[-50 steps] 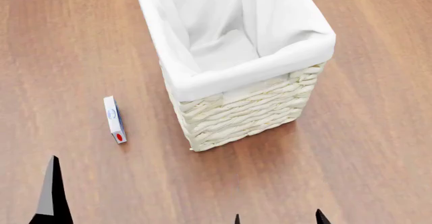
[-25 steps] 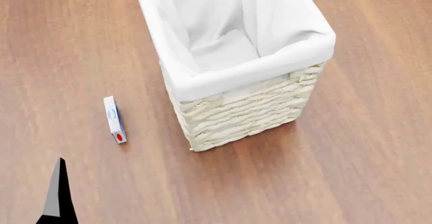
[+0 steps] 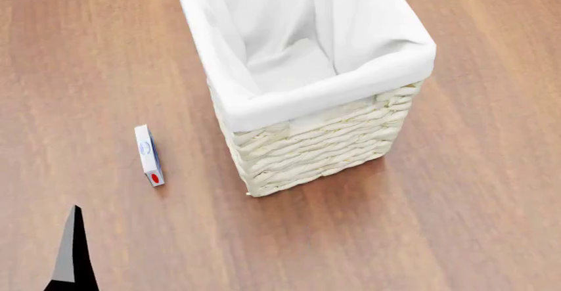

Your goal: Pick up the alphabet soup and the cream cheese box, and put them in the basket.

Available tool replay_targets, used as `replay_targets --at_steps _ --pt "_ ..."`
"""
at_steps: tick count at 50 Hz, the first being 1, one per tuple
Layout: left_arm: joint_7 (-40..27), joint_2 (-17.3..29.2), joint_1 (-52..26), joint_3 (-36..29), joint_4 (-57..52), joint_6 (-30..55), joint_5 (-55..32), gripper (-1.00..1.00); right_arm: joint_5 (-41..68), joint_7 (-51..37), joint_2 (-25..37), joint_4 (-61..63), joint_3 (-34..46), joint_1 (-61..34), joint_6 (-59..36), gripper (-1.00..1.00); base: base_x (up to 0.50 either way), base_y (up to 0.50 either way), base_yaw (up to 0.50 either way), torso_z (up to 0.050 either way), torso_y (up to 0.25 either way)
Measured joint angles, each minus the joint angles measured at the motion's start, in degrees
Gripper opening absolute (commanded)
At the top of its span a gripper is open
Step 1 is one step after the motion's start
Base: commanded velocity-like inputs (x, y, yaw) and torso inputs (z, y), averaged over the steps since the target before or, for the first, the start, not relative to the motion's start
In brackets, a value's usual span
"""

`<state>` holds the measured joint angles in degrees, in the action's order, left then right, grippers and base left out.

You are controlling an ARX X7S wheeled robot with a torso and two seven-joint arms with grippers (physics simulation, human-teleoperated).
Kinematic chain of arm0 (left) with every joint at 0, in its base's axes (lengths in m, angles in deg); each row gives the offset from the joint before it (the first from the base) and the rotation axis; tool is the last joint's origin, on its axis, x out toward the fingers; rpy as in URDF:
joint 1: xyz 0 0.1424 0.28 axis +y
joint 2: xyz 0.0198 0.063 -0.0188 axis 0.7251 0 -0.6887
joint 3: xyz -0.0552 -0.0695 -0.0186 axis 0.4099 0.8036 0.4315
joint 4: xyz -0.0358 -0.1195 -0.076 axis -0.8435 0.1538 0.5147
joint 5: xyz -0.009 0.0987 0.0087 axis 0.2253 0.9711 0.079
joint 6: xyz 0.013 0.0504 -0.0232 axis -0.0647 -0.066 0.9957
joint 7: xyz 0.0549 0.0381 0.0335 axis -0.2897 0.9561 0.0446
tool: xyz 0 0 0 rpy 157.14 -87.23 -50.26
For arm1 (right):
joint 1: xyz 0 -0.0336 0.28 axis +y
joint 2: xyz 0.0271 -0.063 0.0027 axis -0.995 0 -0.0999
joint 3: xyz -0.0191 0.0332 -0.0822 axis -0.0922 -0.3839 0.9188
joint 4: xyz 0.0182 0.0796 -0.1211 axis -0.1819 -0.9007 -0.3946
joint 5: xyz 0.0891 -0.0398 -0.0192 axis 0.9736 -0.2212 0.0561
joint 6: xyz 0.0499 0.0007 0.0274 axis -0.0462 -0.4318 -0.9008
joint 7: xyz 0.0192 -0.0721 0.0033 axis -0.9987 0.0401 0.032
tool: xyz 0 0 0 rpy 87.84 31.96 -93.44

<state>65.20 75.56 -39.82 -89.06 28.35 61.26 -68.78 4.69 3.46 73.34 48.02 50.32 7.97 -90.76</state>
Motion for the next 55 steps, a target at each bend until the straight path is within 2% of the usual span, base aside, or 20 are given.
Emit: replay_targets --at_steps 29,55 --pt "-0.5 0.4 0.3 -0.5 -0.2 -0.2 0.2 1.00 4.5 -0.7 2.1 -1.3 -0.4 3.8 2.4 1.00 0.00 0.00 0.00 0.000 0.000" --pt "-0.9 0.4 0.0 -1.3 0.5 -0.2 0.4 1.00 6.3 0.0 2.6 -3.2 -0.5 3.4 2.4 1.00 0.00 0.00 0.00 0.000 0.000"
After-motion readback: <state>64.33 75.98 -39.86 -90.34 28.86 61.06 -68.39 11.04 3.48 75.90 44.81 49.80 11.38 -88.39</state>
